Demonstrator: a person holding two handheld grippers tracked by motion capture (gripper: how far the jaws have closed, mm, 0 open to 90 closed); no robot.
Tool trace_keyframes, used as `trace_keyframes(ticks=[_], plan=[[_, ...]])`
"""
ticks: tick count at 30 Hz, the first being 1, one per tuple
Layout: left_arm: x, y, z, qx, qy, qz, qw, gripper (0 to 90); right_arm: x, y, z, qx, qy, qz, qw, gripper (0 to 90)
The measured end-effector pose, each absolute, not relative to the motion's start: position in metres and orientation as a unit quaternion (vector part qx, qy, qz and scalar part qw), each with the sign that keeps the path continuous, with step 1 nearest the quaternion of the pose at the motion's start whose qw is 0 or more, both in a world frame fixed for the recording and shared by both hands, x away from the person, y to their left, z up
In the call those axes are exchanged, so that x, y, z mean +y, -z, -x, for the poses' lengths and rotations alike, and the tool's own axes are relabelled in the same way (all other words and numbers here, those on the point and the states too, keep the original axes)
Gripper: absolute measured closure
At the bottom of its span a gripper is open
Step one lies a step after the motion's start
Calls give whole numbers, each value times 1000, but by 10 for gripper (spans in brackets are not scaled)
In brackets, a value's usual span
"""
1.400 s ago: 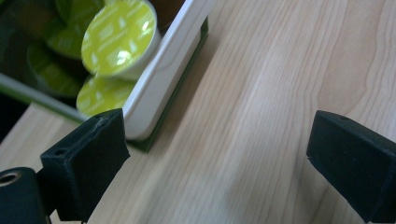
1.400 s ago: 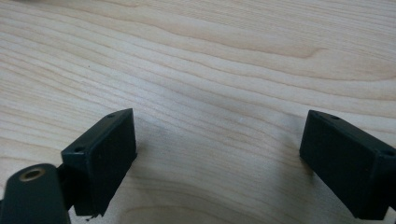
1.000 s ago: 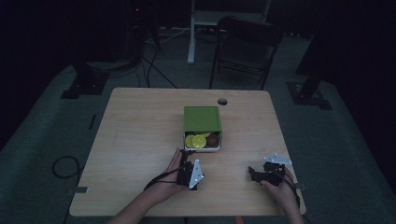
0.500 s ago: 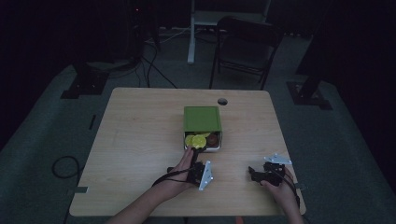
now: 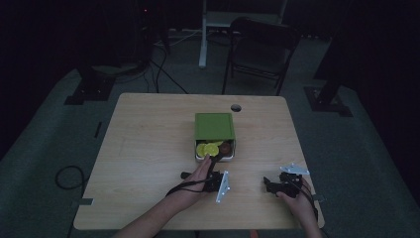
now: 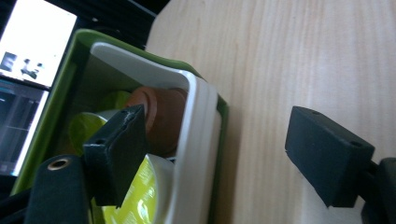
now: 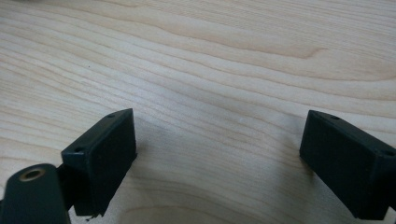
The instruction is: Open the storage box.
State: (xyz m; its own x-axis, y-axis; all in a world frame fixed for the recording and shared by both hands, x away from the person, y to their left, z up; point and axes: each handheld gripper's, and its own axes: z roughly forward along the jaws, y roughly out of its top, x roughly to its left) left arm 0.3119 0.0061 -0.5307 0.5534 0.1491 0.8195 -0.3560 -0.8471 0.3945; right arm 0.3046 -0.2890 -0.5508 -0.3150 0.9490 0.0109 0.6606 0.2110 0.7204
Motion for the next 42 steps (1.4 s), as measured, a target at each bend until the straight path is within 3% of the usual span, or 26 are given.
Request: trace_keyframes(ticks=[9, 12, 16, 21, 37, 42], plan=[[3, 540, -317, -96, -511, -821, 236, 372, -289, 551, -305, 745, -320, -540, 225, 103], [3, 543, -320, -99, -507, -824, 233, 395, -289, 551, -305, 745, -320, -540, 225, 105], [2, 547, -323, -104, -508, -828, 215, 489, -289, 551, -305, 745, -321, -540, 225, 106], [0, 549, -325, -109, -516, -822, 213, 504, -289, 551, -305, 745, -321, -540, 225, 106], [-7, 553, -326, -128, -566, -798, 165, 715, -289, 551, -305, 745, -321, -540, 225, 106], [-8, 552, -326, -127, -565, -799, 163, 718, -289, 551, -305, 745, -321, -540, 225, 106]])
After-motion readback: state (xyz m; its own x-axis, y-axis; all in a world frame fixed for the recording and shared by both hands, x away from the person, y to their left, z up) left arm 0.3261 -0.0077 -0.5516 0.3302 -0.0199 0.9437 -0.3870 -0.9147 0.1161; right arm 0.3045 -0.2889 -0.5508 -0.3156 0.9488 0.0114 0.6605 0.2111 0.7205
